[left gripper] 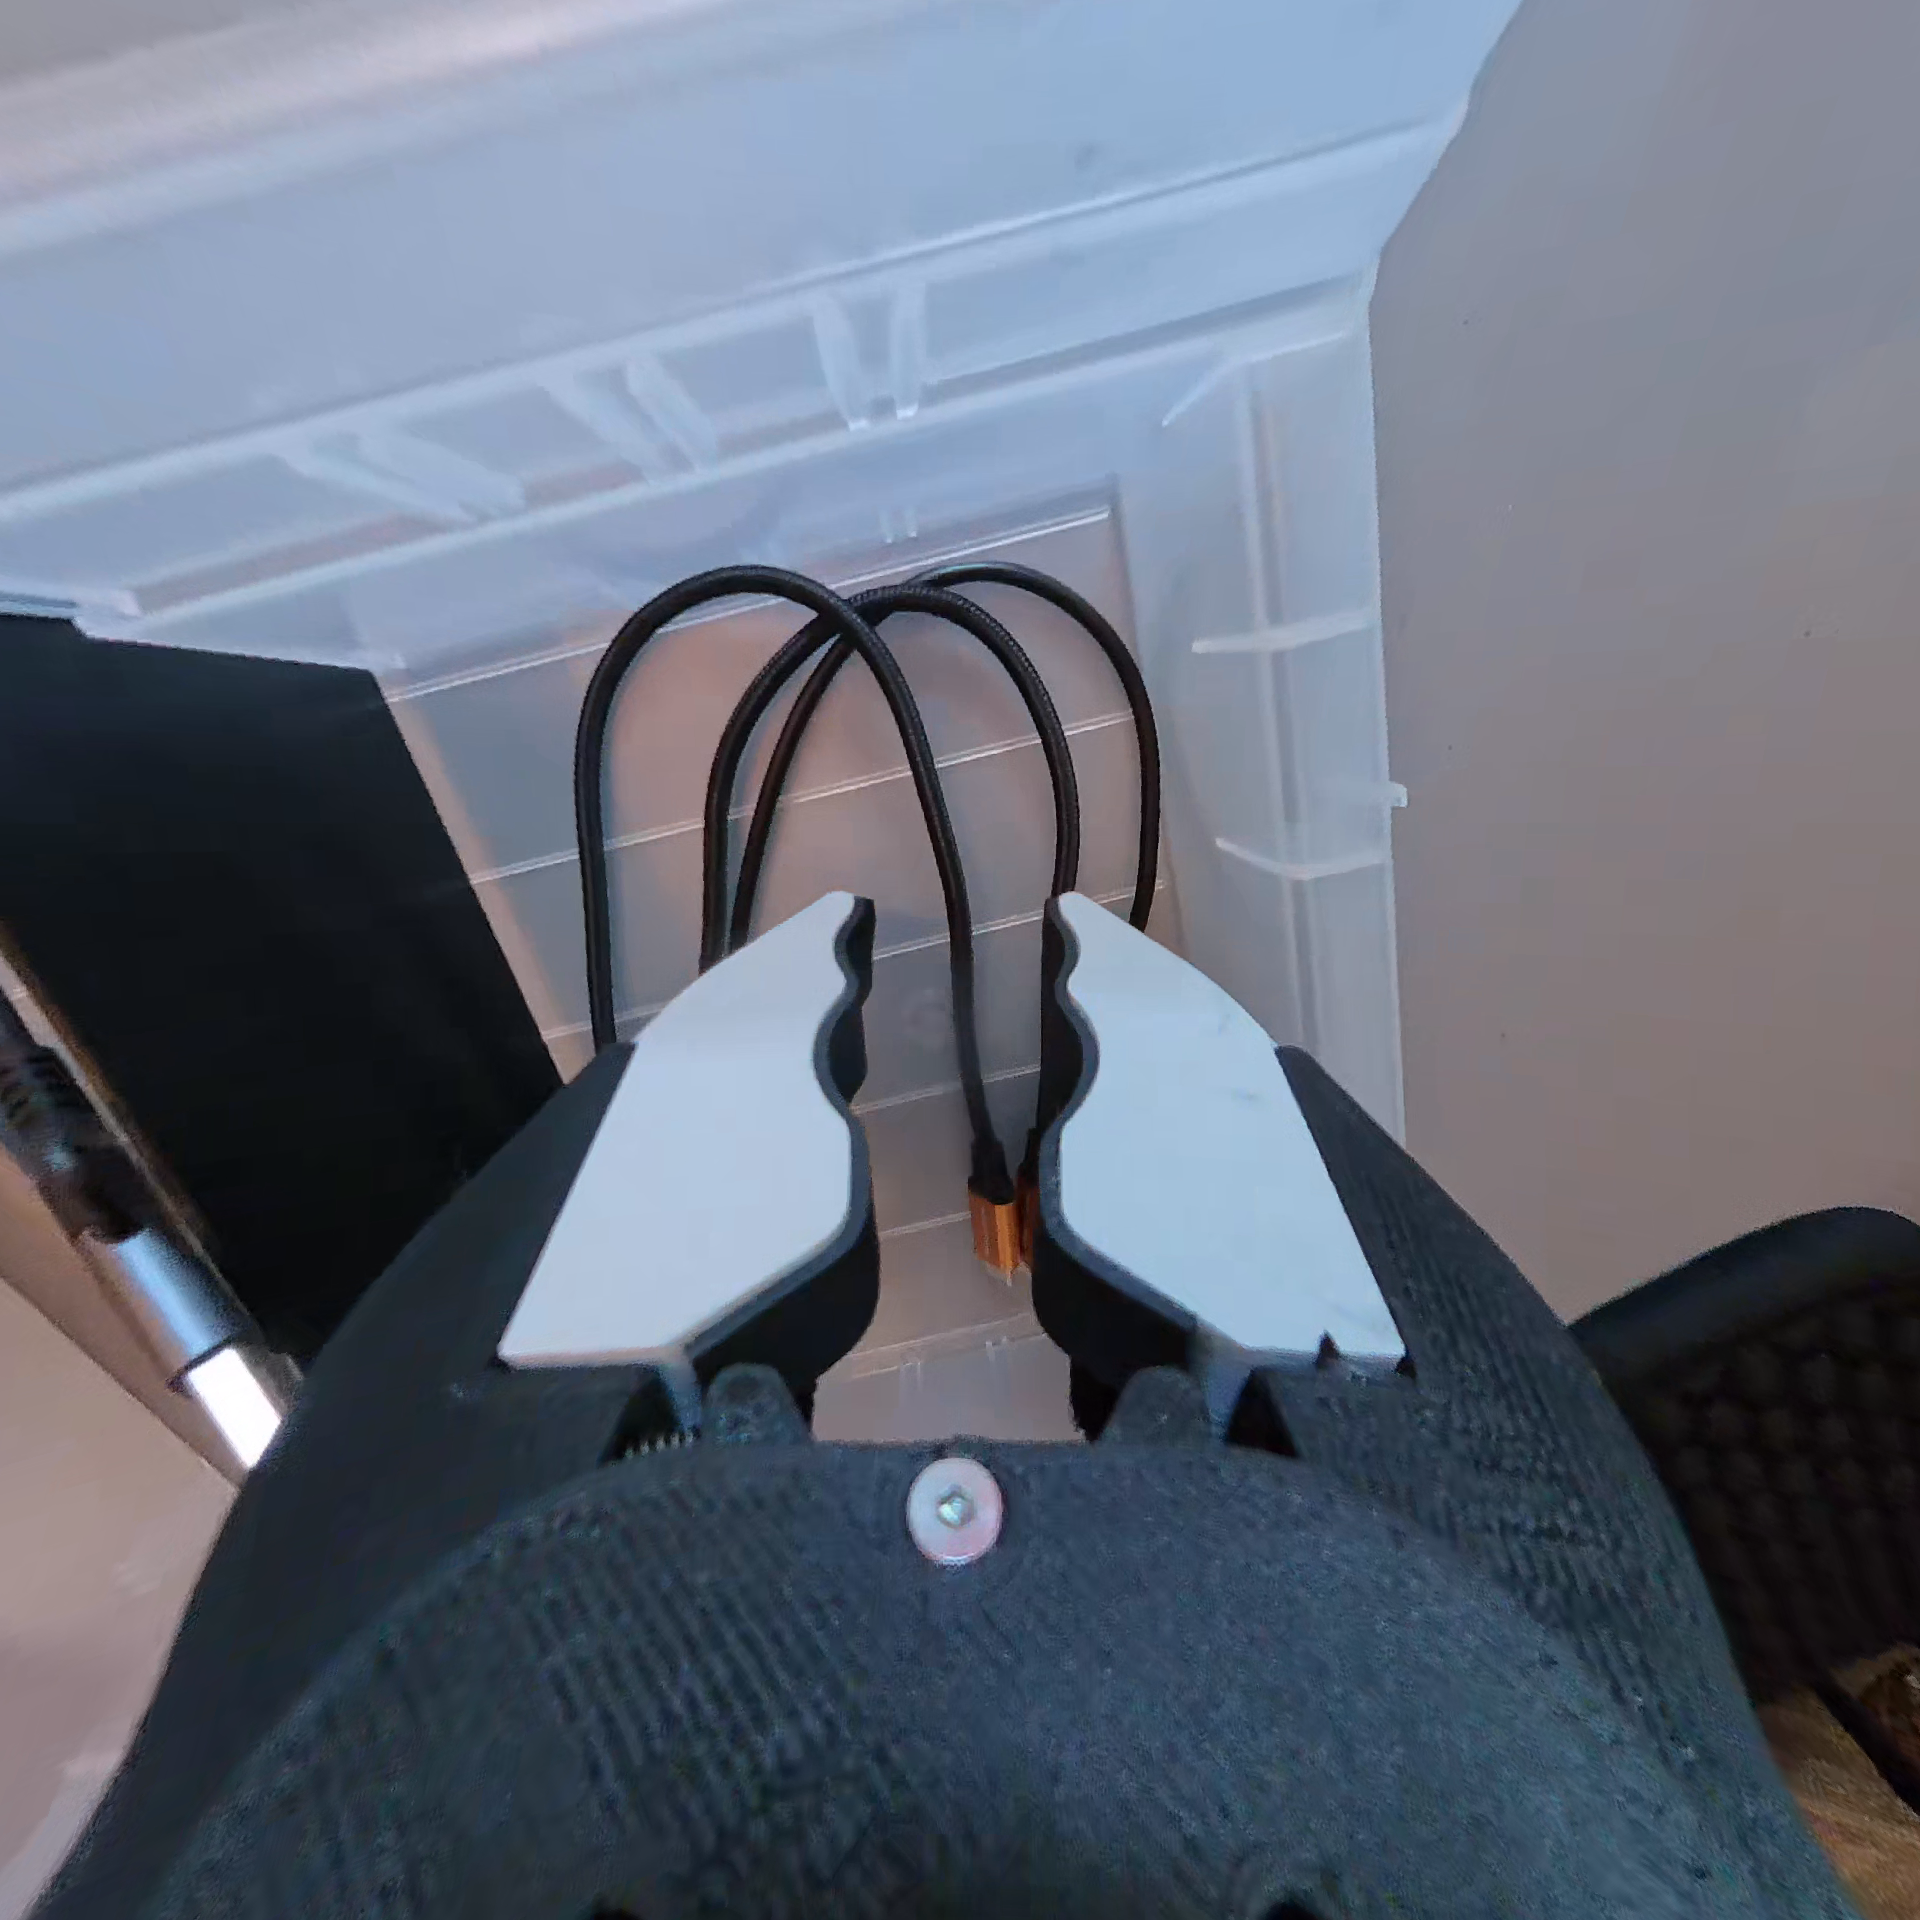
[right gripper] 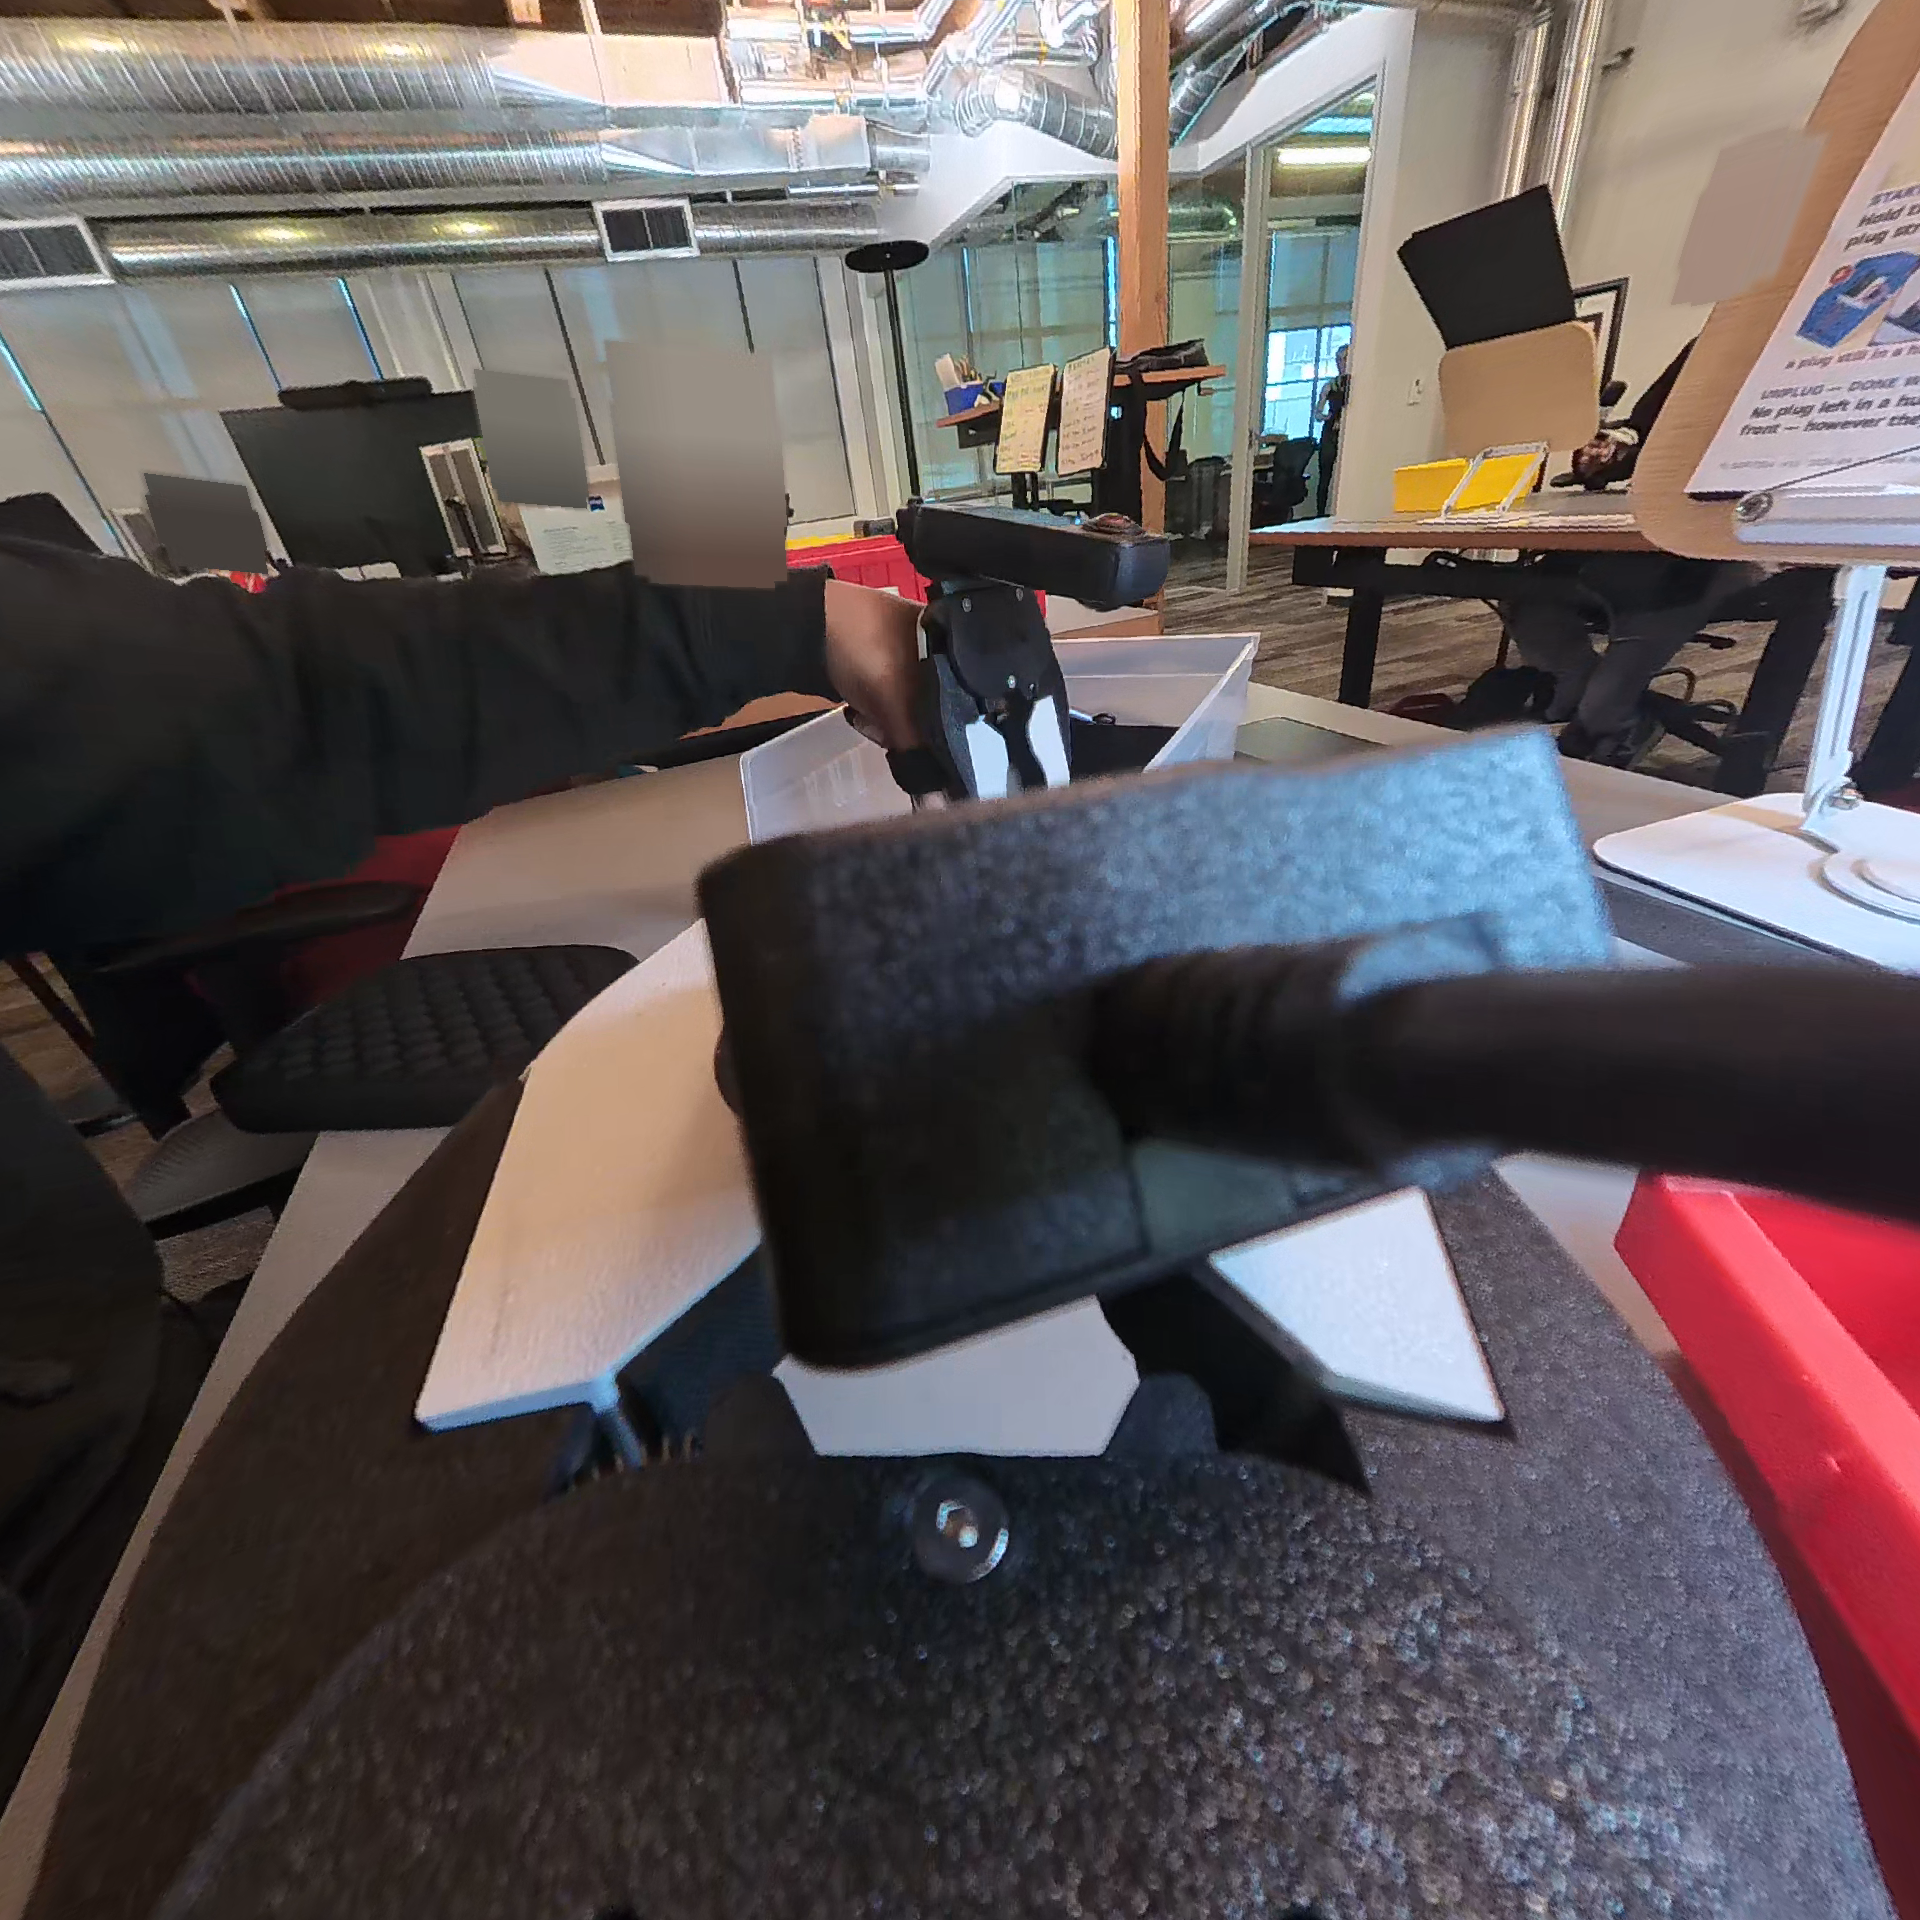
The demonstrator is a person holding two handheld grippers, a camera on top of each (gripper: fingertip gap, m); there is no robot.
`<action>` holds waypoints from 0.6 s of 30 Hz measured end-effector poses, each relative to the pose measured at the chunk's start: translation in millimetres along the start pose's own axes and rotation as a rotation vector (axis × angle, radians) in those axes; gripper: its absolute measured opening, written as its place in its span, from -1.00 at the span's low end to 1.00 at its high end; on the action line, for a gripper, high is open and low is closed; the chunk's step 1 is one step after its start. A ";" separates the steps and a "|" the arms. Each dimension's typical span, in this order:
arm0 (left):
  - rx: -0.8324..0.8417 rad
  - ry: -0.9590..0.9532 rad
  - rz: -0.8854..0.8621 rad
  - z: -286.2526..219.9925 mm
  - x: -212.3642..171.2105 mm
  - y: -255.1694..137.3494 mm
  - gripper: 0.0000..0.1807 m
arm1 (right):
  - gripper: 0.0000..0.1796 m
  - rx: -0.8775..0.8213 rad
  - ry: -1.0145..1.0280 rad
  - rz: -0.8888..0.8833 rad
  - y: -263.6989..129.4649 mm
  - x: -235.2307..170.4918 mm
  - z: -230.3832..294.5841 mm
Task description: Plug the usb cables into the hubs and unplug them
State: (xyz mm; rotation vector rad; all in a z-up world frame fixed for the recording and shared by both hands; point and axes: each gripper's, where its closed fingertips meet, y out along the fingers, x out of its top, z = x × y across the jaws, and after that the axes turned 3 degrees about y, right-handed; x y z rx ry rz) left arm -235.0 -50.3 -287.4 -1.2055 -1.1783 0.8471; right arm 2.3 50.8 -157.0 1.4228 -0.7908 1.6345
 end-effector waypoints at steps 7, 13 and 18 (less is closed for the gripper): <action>0.053 0.021 0.039 5.0 -10.4 5.0 -0.95 | -0.22 -0.010 -0.003 0.014 1.0 -3.2 -1.3; 0.181 0.020 -0.162 4.0 7.9 -84.1 -0.96 | -0.22 -0.029 -0.013 -0.023 -4.4 8.7 -3.8; 0.114 0.104 -0.543 -63.1 55.7 -180.2 -0.96 | -0.22 -0.058 -0.020 -0.061 -9.4 19.5 -8.6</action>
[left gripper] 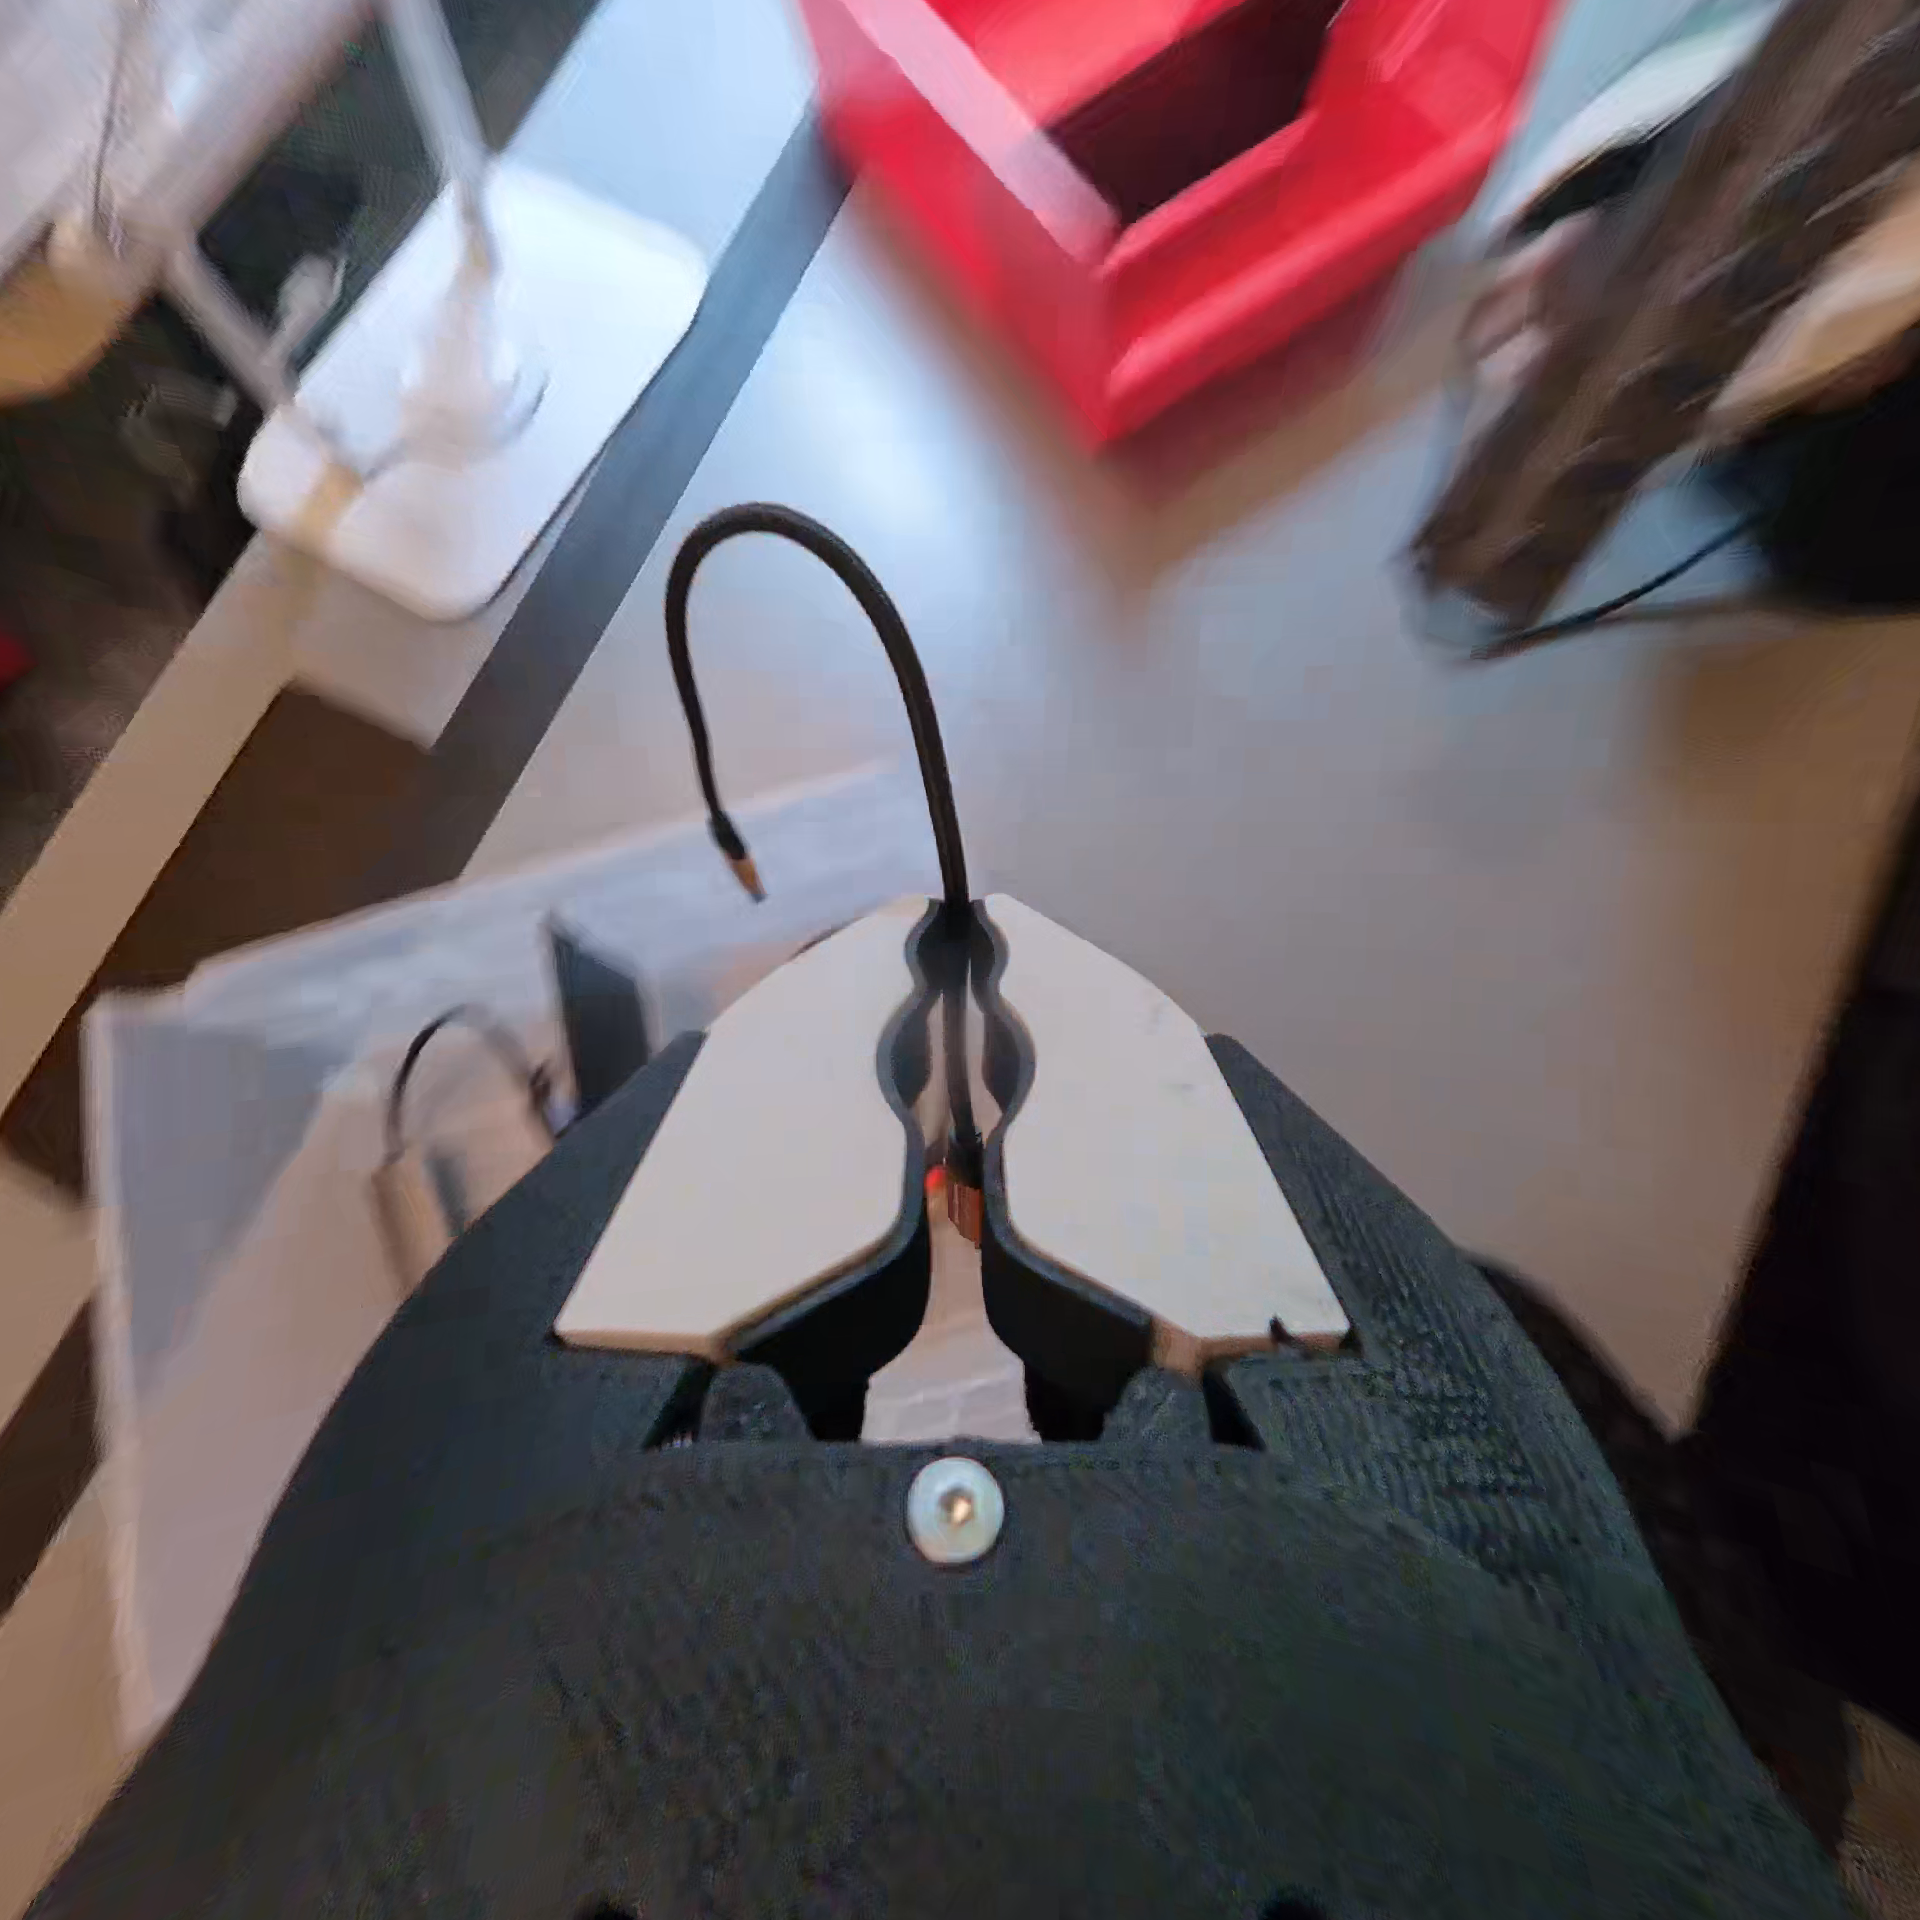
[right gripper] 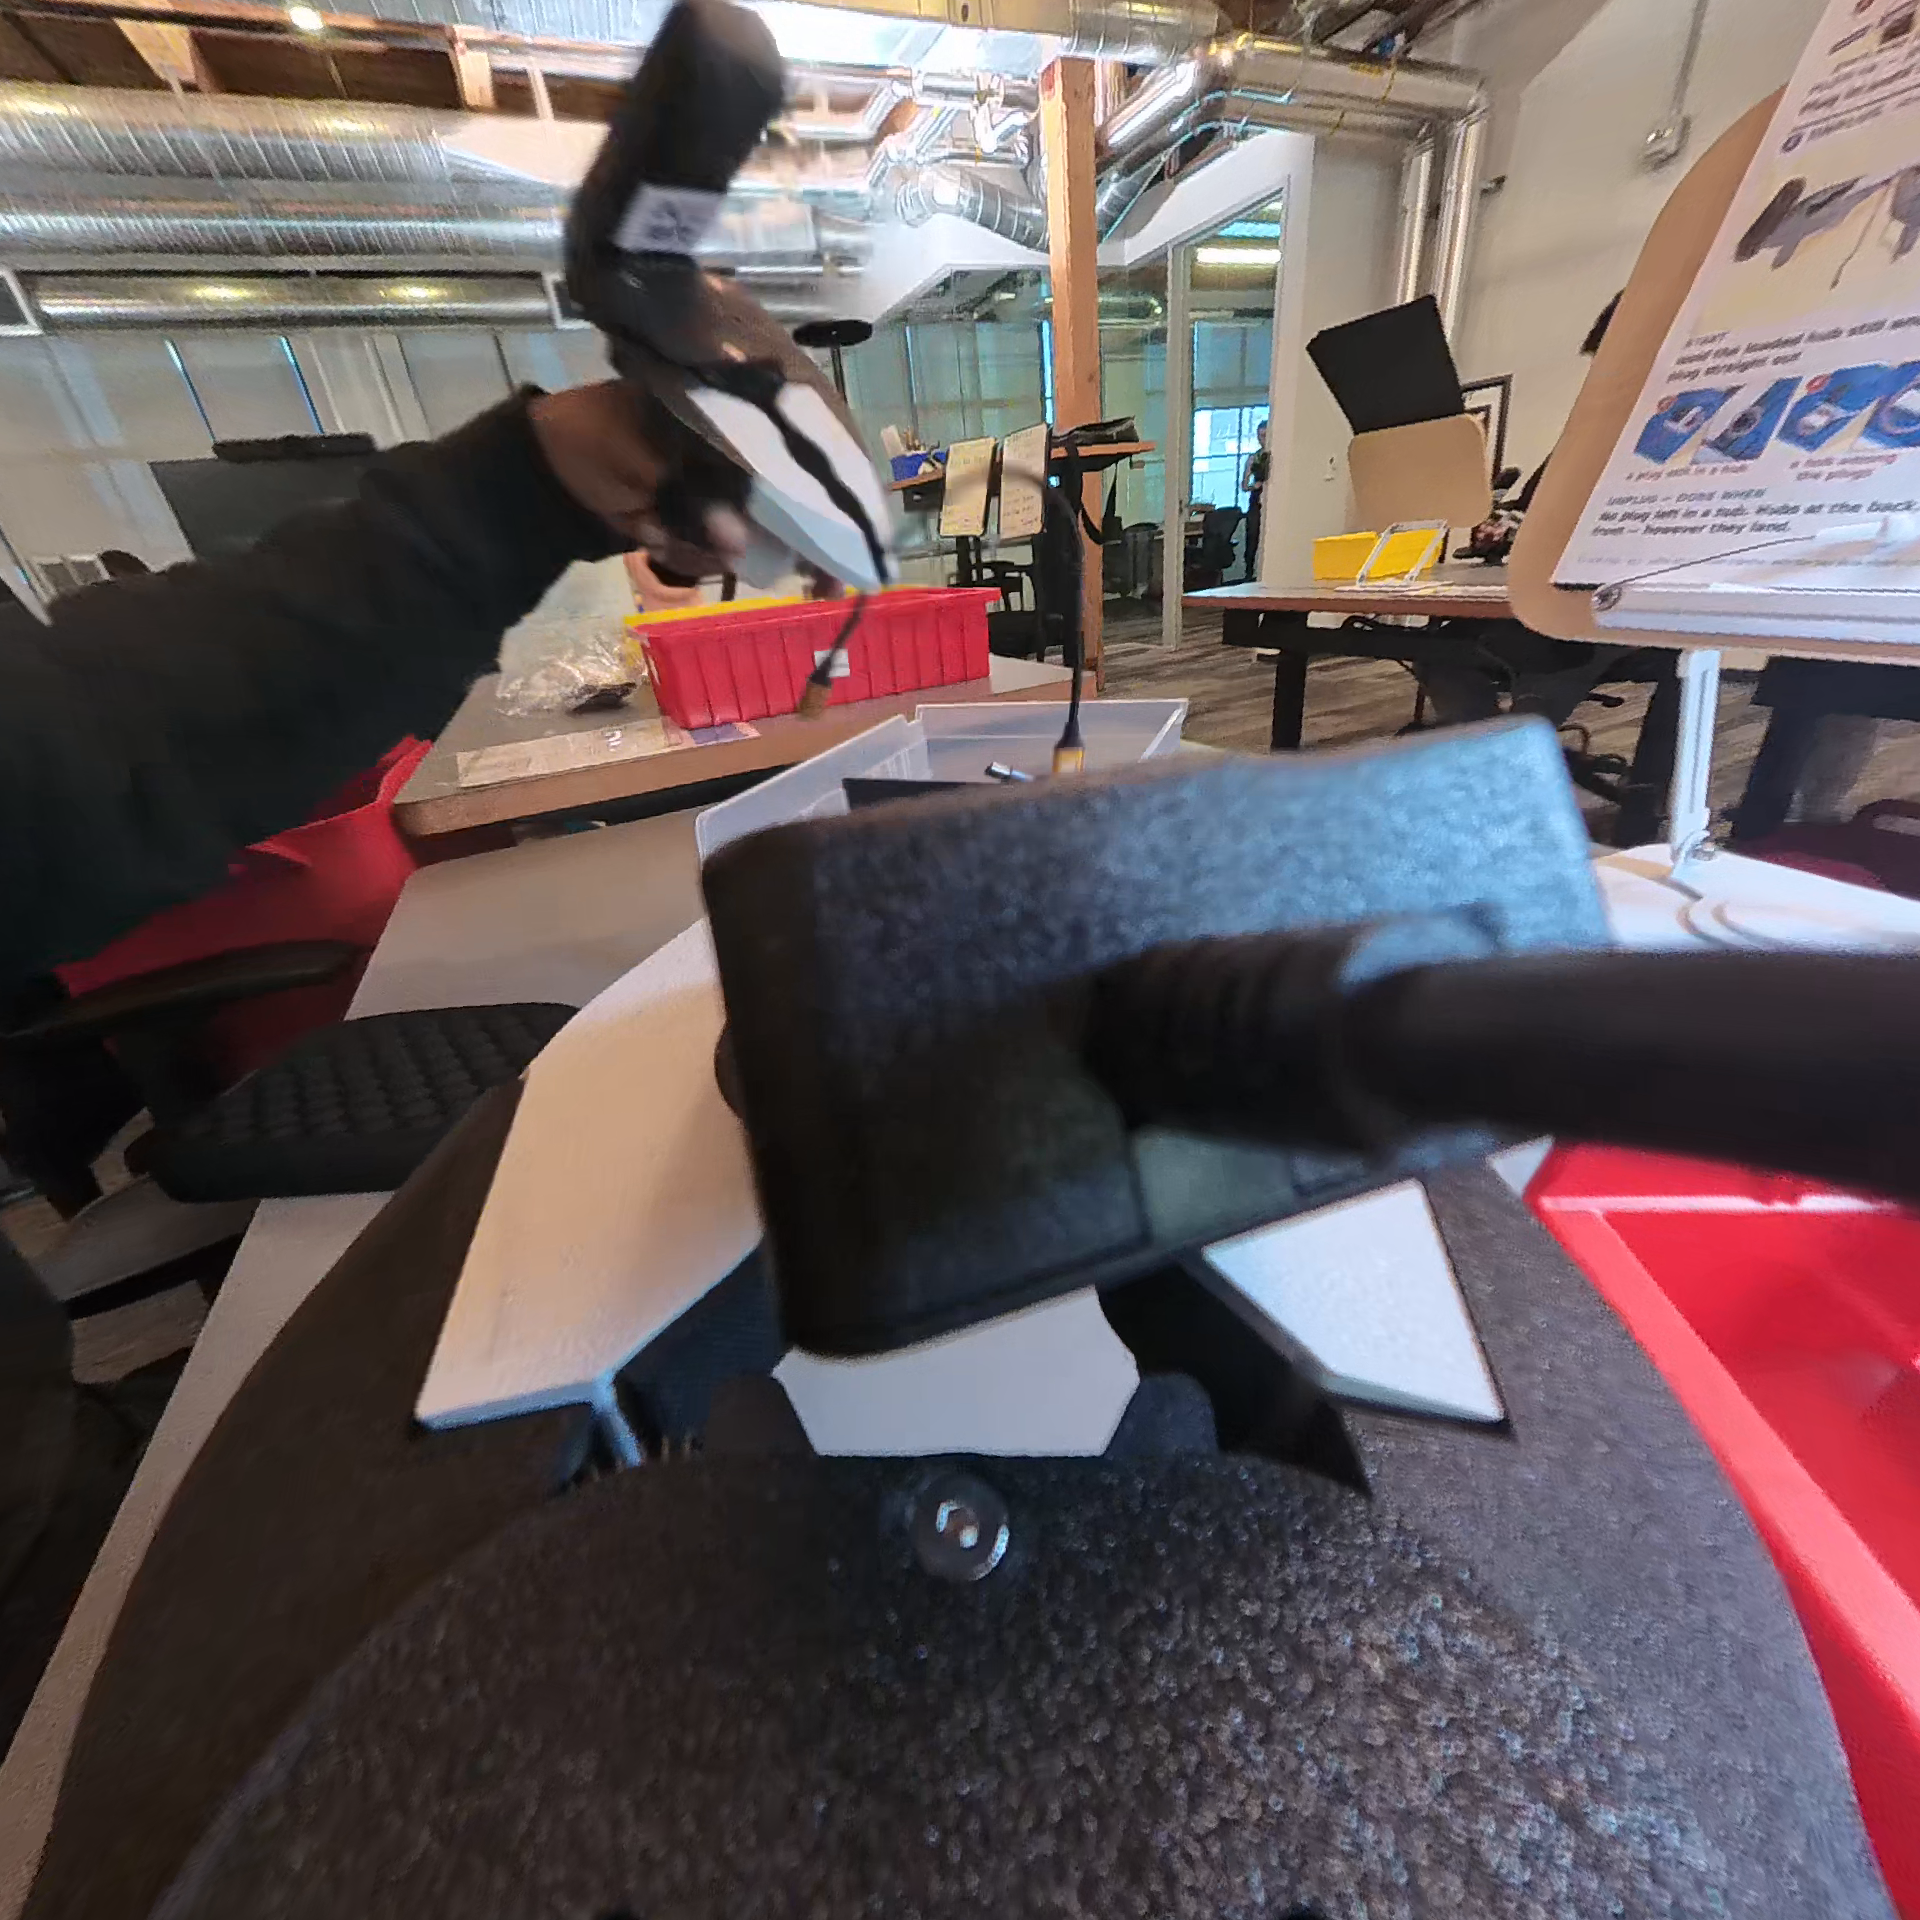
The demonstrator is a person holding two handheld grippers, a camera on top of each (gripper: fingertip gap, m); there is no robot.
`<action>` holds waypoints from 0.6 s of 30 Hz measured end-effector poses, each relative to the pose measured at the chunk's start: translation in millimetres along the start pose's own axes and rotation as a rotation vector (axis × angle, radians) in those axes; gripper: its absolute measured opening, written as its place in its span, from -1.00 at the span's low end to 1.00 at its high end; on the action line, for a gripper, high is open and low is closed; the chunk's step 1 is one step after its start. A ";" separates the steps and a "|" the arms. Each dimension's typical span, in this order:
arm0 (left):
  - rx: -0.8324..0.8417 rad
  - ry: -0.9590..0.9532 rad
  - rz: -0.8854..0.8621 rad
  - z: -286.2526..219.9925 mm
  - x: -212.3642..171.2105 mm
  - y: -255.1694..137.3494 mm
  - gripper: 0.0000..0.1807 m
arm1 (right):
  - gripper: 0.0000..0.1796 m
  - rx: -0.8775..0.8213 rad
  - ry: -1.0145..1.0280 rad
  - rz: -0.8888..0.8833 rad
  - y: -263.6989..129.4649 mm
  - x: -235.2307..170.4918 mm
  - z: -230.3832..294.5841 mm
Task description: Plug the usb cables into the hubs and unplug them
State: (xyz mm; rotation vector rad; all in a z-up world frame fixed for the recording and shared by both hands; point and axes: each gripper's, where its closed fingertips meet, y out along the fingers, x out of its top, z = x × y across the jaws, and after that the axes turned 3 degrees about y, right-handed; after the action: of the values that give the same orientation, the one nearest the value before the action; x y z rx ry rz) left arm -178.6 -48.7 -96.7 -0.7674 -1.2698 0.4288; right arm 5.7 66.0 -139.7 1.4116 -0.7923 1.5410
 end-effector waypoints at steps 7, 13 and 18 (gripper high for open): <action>-0.367 -0.261 -0.450 -101.8 41.5 17.2 -0.96 | -0.22 -0.070 -0.031 -0.015 -10.1 6.6 -17.1; -0.277 -0.408 -0.340 -126.1 -41.9 95.7 -0.95 | -0.08 -0.096 -0.030 -0.004 -15.8 5.4 -28.3; 0.018 -0.162 -0.134 -110.4 -70.2 81.2 -0.79 | -0.22 -0.085 -0.042 0.041 -11.0 -4.8 -27.6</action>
State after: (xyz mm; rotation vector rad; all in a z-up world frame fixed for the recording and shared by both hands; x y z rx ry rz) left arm -82.1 -70.8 -214.5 -0.6382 -1.4578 0.3991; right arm 3.9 94.3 -149.7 1.3772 -0.9069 1.4946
